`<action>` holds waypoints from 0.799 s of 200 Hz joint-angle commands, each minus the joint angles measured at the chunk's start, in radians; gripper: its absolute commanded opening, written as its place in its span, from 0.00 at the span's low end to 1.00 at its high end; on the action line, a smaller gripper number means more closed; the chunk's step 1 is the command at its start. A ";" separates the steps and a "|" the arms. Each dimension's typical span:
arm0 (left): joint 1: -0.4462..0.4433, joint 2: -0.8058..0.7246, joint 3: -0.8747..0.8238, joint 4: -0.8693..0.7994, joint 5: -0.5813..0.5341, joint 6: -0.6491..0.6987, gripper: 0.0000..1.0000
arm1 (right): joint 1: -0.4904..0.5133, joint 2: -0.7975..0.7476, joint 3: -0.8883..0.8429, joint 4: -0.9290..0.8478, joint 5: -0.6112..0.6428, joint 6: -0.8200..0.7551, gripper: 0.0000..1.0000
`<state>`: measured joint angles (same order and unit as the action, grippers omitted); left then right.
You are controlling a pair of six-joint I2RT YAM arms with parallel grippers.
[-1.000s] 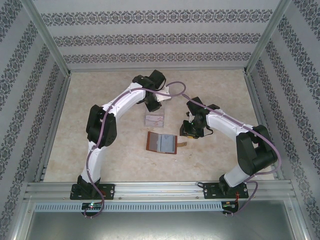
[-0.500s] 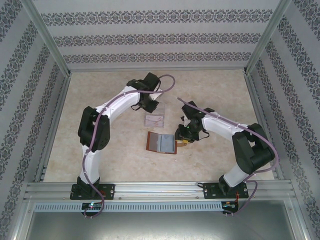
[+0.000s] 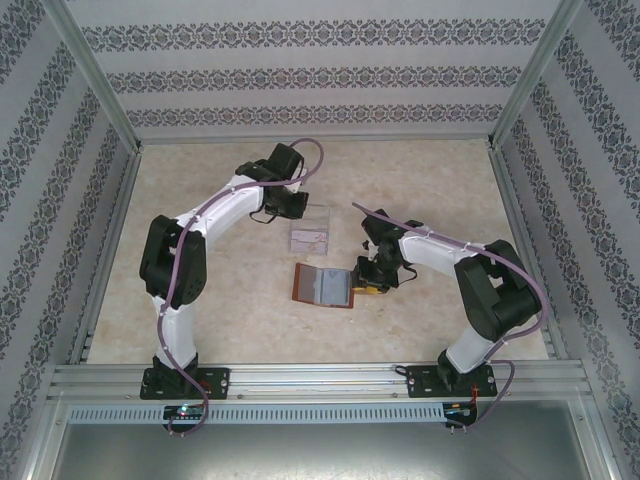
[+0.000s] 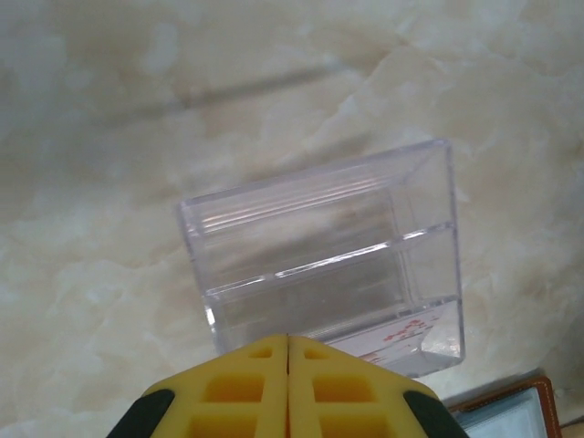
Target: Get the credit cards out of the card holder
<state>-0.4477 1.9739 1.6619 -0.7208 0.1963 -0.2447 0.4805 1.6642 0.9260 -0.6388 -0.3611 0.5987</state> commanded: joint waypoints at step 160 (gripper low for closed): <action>-0.077 -0.129 -0.148 0.038 0.157 -0.248 0.16 | -0.001 0.028 -0.034 0.022 0.042 -0.031 0.35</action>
<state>-0.4889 1.9038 1.5665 -0.7280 0.3431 -0.4103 0.4805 1.6768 0.9203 -0.6315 -0.3489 0.5945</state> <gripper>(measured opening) 0.142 0.350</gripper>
